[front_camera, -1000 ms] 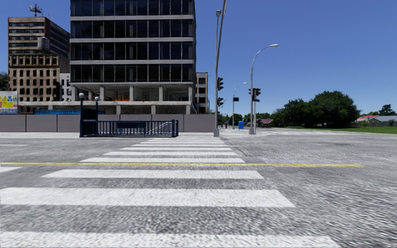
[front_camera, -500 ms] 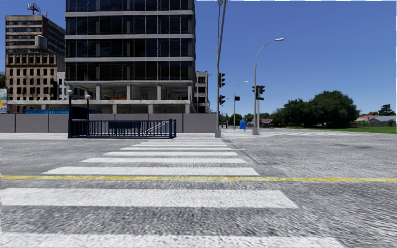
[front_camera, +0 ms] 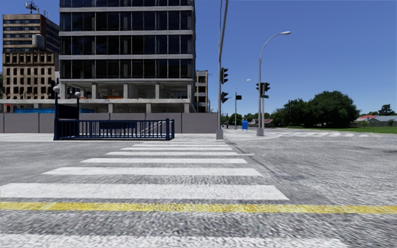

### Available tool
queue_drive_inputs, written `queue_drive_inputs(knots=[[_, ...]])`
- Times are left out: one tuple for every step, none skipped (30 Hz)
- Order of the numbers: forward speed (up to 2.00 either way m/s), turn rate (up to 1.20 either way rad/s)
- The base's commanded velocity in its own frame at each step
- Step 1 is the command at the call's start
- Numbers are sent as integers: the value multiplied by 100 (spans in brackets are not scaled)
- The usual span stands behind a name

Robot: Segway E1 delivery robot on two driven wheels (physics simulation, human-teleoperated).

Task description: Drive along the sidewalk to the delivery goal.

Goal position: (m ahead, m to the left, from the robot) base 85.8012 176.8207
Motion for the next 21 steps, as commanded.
queue_drive_inputs(knots=[[200, 0], [200, 0], [200, 0], [200, 0], [200, 0], [200, 0], [200, 0], [200, 0], [200, 0], [200, 0], [200, 0], [200, 0], [200, 0], [200, 0], [200, 0], [200, 0], [200, 0], [200, 0], [200, 0], [200, 0], [200, 0]])
